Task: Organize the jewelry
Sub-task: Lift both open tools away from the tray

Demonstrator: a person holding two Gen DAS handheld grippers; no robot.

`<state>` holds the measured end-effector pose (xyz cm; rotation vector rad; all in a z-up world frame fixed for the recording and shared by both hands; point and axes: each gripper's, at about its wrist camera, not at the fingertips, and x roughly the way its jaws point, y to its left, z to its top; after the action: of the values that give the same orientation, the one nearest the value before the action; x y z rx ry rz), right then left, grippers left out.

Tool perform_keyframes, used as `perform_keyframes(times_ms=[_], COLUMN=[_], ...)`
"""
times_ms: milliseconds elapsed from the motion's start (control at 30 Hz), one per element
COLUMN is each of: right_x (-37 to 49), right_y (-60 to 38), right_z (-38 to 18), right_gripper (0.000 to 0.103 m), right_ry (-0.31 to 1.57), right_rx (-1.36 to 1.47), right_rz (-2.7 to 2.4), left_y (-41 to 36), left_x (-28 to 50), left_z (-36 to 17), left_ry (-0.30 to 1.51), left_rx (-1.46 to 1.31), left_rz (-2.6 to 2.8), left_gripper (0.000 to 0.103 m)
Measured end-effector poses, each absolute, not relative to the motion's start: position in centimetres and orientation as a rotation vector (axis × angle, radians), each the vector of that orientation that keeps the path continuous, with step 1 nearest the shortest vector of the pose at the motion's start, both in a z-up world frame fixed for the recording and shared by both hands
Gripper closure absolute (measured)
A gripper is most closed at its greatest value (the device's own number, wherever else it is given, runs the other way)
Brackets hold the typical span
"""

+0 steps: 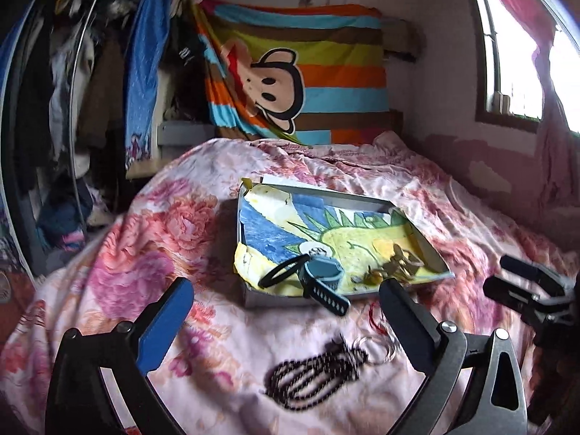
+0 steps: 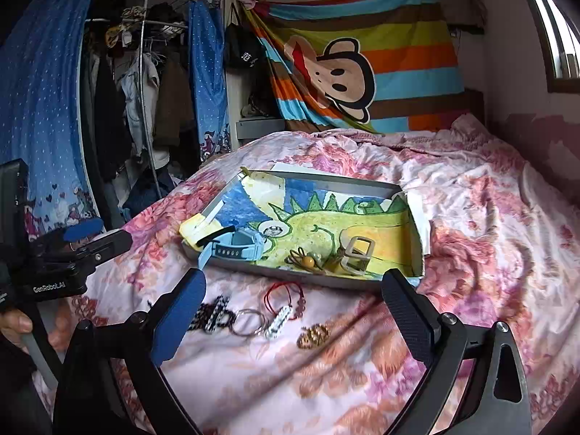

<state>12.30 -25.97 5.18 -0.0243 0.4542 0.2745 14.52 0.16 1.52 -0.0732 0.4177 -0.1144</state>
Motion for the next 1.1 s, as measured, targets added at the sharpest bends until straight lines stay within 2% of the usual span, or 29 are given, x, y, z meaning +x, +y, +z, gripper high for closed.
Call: perform_keyframes(times_ms=[200, 667, 1100], right_x=[9.4, 5.9, 9.1], right_y=[-26.3, -27.1, -28.9], right_z=[5.5, 2.7, 0.6], right_gripper=[0.007, 0.007, 0.007], right_ry=[0.465, 0.613, 0.766], right_rx=[-0.001, 0.012, 0.089], right_rz=[0.271, 0.236, 0.257], left_y=[0.3, 1.9, 1.8], left_x=[10.8, 5.8, 9.9], left_z=[1.7, 0.1, -2.5], left_ry=[0.407, 0.518, 0.701], left_rx=[-0.031, -0.062, -0.07], left_rz=[-0.108, -0.119, -0.193], left_gripper=[0.0, 0.0, 0.0])
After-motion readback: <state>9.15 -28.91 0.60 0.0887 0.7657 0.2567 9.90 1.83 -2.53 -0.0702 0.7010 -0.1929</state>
